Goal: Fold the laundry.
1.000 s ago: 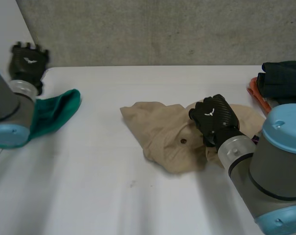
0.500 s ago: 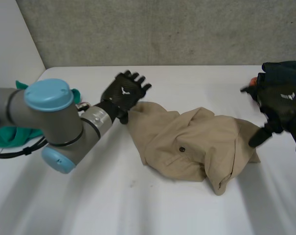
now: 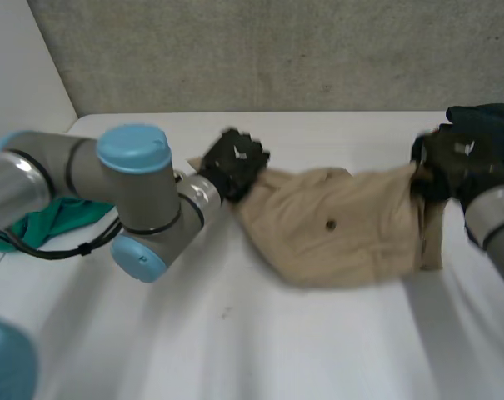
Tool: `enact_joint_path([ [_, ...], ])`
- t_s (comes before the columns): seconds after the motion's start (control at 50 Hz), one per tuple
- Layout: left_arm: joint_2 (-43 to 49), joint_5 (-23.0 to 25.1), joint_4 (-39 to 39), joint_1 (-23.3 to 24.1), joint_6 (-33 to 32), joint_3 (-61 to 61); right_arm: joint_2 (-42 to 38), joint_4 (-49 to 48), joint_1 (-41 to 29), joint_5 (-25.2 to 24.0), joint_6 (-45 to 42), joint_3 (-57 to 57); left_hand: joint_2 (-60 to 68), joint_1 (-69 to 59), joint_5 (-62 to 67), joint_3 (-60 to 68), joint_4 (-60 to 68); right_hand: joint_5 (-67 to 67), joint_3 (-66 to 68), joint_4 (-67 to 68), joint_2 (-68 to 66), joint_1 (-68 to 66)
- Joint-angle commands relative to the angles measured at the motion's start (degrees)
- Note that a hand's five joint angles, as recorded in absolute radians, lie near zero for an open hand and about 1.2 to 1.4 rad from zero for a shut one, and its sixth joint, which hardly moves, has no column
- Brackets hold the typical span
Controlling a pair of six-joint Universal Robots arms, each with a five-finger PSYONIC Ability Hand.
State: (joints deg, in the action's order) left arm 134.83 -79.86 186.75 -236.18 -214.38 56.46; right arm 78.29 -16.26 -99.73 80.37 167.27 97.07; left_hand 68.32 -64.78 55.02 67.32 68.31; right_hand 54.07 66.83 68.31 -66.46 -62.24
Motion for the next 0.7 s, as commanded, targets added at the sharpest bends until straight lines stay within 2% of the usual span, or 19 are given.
enact_joint_path([
  [0.02, -17.2, -10.1, -0.3, 1.8, 10.4, 11.7, -10.9, 0.4, -0.7, 0.5, -8.6, -22.2, 11.7, -15.2, 15.0, 12.7, 11.7, 15.9, 13.2, 11.7, -13.5, -17.8],
  [0.14, -22.6, -10.2, -2.6, 5.2, 18.8, 19.7, -22.6, -0.8, -6.0, -3.6, -10.5, -34.8, 11.7, -15.2, 15.0, 12.7, 11.7, 15.9, 13.2, 11.7, -13.5, -17.8],
  [0.22, -21.6, -10.8, -3.3, 8.1, 22.3, 21.9, -31.4, -6.1, -8.1, -9.4, -10.6, -40.4, 11.7, -15.2, 15.0, 12.7, 11.7, 15.9, 13.2, 11.7, -13.5, -17.8],
  [0.26, -18.6, -11.1, -3.1, 8.6, 23.1, 21.4, -34.2, -7.7, -8.1, -10.1, -10.4, -41.3, 11.7, -15.2, 15.0, 12.7, 11.7, 14.2, 11.4, 9.9, -11.8, -16.0],
  [0.28, -17.4, -11.5, -3.1, 8.5, 23.2, 21.1, -35.3, -8.3, -8.1, -10.1, -10.4, -41.6, 11.7, -15.2, 15.0, 12.7, 11.7, -4.5, -7.3, -8.8, 6.9, 2.7],
  [0.3, -16.4, -12.0, -3.1, 8.5, 23.2, 20.5, -37.3, -8.9, -8.2, -9.7, -10.4, -42.6, 5.2, -8.7, 8.5, 6.2, 5.2, -50.8, -53.6, -55.1, 53.2, 49.0],
  [0.32, -14.4, -13.4, -3.2, 8.3, 23.1, 19.0, -37.9, -8.9, -8.3, -9.3, -10.5, -42.9, -26.0, 22.5, -22.7, -25.0, -26.0, -54.1, -56.8, -58.3, 56.5, 52.2],
  [0.34, -13.7, -14.3, -3.3, 8.1, 22.8, 18.1, -38.3, -8.8, -8.4, -8.7, -10.6, -43.1, -39.8, 36.3, -36.5, -38.8, -39.8, -54.1, -56.8, -58.3, 56.5, 52.2],
  [0.36, -13.5, -15.3, -3.6, 7.8, 22.7, 17.3, -38.3, -8.7, -8.5, -7.9, -10.6, -43.1, -47.1, 43.6, -43.8, -46.1, -47.1, -54.1, -56.8, -58.3, 56.5, 52.2],
  [0.42, -14.5, -19.3, -3.9, 4.9, 22.7, 16.3, -35.1, -7.9, -8.9, -3.8, -9.8, -41.7, -50.0, 46.5, -46.7, -49.0, -50.0, -54.1, -56.8, -58.3, 56.5, 52.2],
  [0.48, -18.8, -19.8, -3.9, 2.6, 22.6, 17.5, -29.3, -5.5, -8.5, 0.4, -9.9, -38.1, -50.7, 47.2, -47.4, -49.7, -50.7, -54.1, -56.8, -58.3, 56.5, 52.2],
  [0.56, -26.1, -17.6, -3.6, 1.2, 22.6, 22.1, -17.4, 4.7, -8.3, 4.9, -9.9, -31.6, -50.9, 47.3, -47.6, -49.9, -50.9, -54.1, -56.8, -58.3, 56.5, 52.2],
  [0.62, -28.7, -15.6, -3.6, 1.0, 22.4, 25.0, -13.8, 11.4, -8.0, 5.5, -9.6, -28.9, -50.5, 47.0, -47.2, -49.5, -50.5, -54.1, -56.8, -58.3, 56.5, 52.2],
  [0.7, -32.1, -12.3, -3.5, 1.0, 21.5, 31.1, -11.4, 26.3, -7.9, 5.2, -7.7, -22.2, -50.2, 46.7, -46.9, -49.2, -50.2, -54.1, -56.8, -58.3, 56.5, 52.2],
])
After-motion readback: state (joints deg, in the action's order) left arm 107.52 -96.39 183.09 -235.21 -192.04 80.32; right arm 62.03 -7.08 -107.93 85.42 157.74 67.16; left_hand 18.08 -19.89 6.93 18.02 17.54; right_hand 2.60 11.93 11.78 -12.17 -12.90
